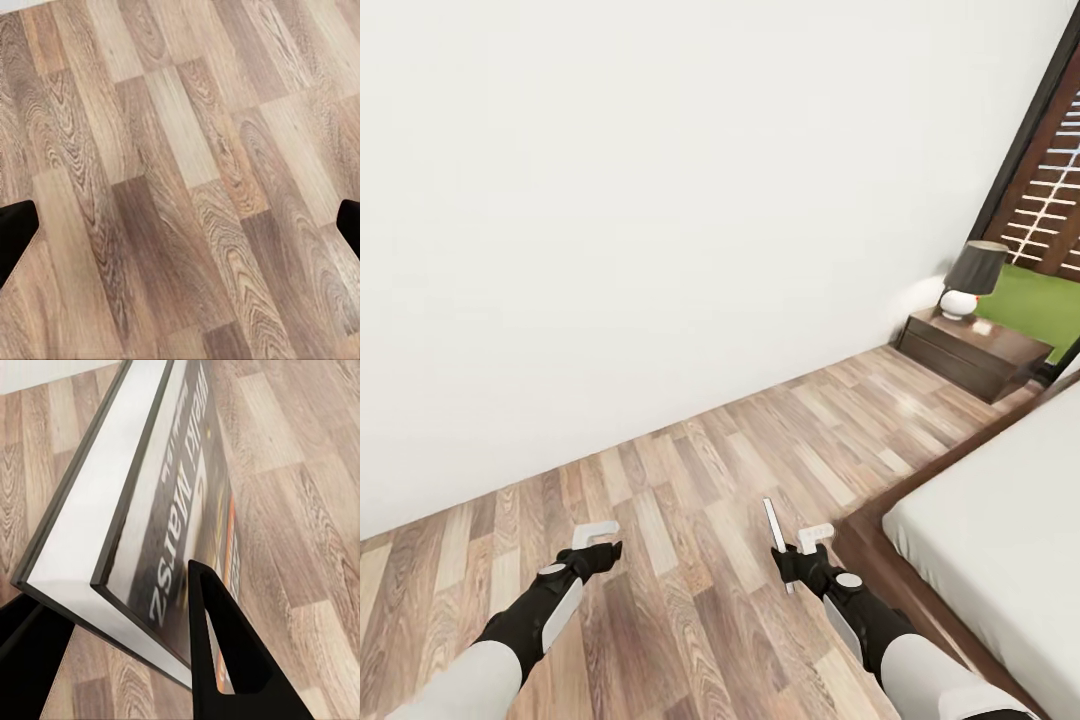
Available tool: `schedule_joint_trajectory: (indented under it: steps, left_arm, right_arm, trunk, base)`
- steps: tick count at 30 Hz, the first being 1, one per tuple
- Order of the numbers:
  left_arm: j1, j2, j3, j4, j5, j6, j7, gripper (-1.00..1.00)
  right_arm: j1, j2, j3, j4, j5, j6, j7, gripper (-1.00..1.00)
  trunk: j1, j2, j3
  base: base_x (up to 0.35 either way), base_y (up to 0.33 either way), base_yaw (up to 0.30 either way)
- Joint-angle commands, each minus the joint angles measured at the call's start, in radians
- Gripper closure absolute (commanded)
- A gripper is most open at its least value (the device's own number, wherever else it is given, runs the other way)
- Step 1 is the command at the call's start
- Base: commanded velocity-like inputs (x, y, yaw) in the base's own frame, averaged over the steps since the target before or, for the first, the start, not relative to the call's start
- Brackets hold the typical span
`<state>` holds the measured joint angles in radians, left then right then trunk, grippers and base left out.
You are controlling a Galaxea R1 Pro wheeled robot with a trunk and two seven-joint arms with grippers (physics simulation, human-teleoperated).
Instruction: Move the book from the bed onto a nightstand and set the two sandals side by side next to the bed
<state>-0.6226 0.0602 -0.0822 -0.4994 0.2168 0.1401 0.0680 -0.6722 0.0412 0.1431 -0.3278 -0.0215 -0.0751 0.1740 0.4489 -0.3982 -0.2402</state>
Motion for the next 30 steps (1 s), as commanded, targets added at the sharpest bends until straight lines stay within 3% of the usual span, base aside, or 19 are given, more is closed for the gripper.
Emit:
schedule_joint_trajectory:
  steps: [1,11,30]
  left_arm:
    - [0.000,0.001,-0.008,-0.002,0.010,0.005,0.007,-1.00]
    - [0.000,0.001,-0.008,-0.002,0.010,0.006,0.007,-1.00]
    - [0.000,0.001,-0.008,-0.002,0.007,0.004,0.007,-1.00]
  right_arm:
    - [-0.001,0.000,0.003,0.001,-0.003,-0.004,0.001,1.00]
    - [-0.001,-0.001,0.003,0.001,-0.002,-0.005,0.001,1.00]
    - [-0.001,-0.001,0.003,0.001,-0.002,-0.006,0.001,1.00]
  trunk:
    - [0.001,-0.002,-0.002]
    - [0.001,-0.002,-0.002]
    - [0.001,-0.002,-0.002]
  base:
    - [0.302,0.204,0.000]
    - [0.302,0.204,-0.041]
    - [0.306,0.183,-0.244]
